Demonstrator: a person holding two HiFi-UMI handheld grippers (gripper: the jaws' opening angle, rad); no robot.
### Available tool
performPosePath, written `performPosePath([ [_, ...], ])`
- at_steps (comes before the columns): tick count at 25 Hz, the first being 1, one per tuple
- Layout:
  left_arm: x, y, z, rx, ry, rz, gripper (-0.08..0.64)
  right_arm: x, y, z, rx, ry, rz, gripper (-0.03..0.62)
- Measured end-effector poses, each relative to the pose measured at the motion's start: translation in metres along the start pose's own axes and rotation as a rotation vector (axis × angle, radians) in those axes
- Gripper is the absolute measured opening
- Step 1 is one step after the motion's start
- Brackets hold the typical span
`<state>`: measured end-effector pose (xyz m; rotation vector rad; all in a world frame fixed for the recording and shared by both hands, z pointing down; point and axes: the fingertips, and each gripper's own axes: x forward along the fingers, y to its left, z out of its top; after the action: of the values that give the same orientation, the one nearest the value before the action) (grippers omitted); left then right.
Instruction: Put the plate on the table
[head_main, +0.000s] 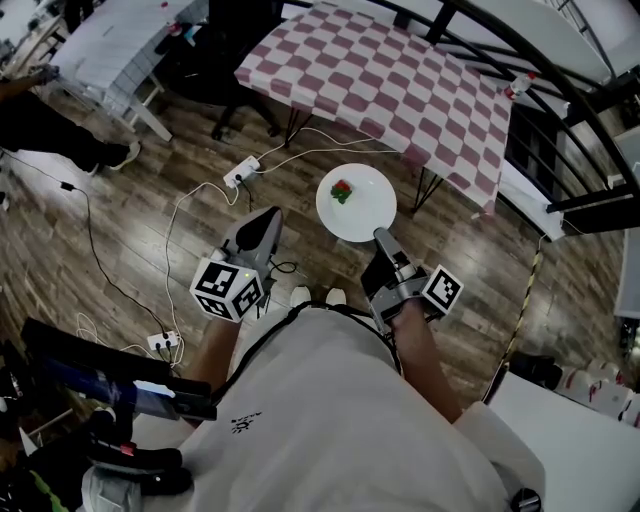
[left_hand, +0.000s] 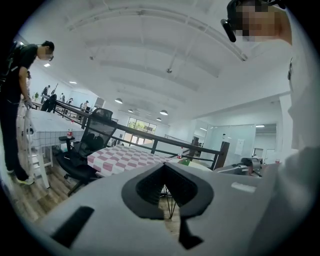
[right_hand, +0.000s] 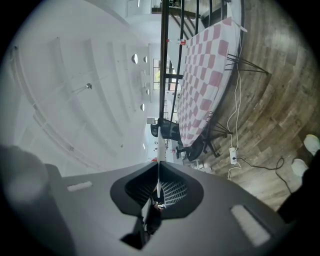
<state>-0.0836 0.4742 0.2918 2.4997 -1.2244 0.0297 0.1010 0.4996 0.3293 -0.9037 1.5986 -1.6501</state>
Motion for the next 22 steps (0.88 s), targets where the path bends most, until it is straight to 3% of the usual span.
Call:
performPosePath([
  [22,-0.051,0.038,-0.009,-0.009,0.008,0.027,0.002,0.017,0.003,-0.035,-0.017,-0.008,0.019,0.018],
])
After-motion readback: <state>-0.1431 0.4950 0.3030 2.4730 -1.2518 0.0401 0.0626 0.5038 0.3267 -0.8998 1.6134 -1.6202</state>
